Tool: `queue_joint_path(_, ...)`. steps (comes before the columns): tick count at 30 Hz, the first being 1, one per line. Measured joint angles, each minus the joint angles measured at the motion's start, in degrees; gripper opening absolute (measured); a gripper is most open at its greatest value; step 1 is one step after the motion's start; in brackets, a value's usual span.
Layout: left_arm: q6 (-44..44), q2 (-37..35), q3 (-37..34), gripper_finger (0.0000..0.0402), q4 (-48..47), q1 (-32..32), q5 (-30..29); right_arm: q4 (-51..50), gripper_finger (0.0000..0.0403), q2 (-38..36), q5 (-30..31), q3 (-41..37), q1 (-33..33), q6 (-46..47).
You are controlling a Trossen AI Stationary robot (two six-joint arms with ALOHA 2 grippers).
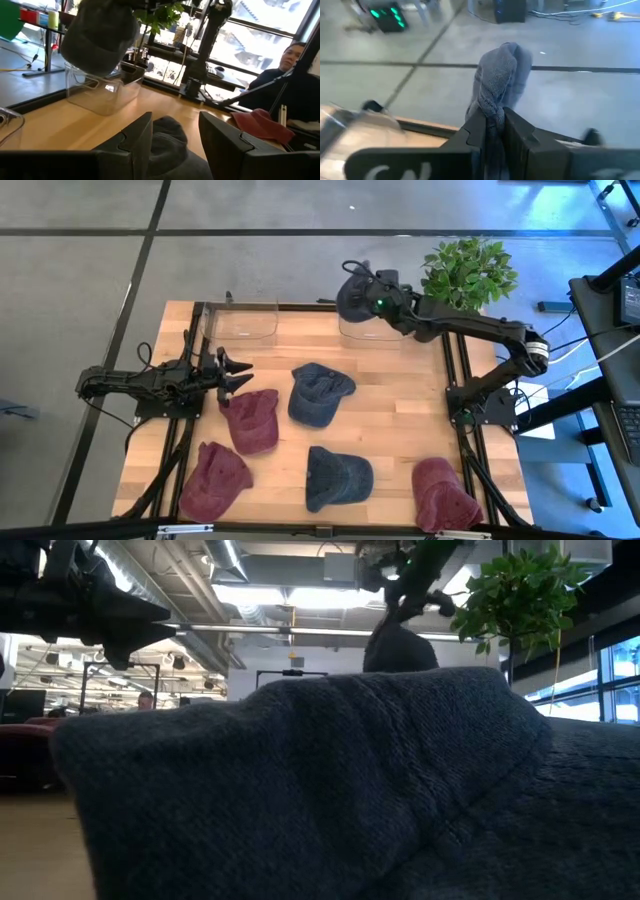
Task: Pick & Place hat
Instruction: Put the right blue cap into the right transparent bin
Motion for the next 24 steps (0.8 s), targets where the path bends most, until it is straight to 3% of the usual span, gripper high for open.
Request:
queue_joint_path(3, 0.06, -0.01, 0.00, 0.0157, -0.01, 0.00, 0.00, -11.81, 0.0045, -0.02, 3.21, 4.49, 1.12, 2.57)
queue_joint_path(6, 0.10, -0.01, 0.00, 0.0157, -0.02, 0.00, 0.00, -16.71, 0.0045, -0.07, 6.03, 6.23, 2.19, 4.73)
queue_joint_path(24, 0.06, -0.01, 0.01, 0.0157, 0.00, 0.00, 0.12, -24.17, 0.0045, 9.01, 9.66, 4.75, 1.63, 9.36)
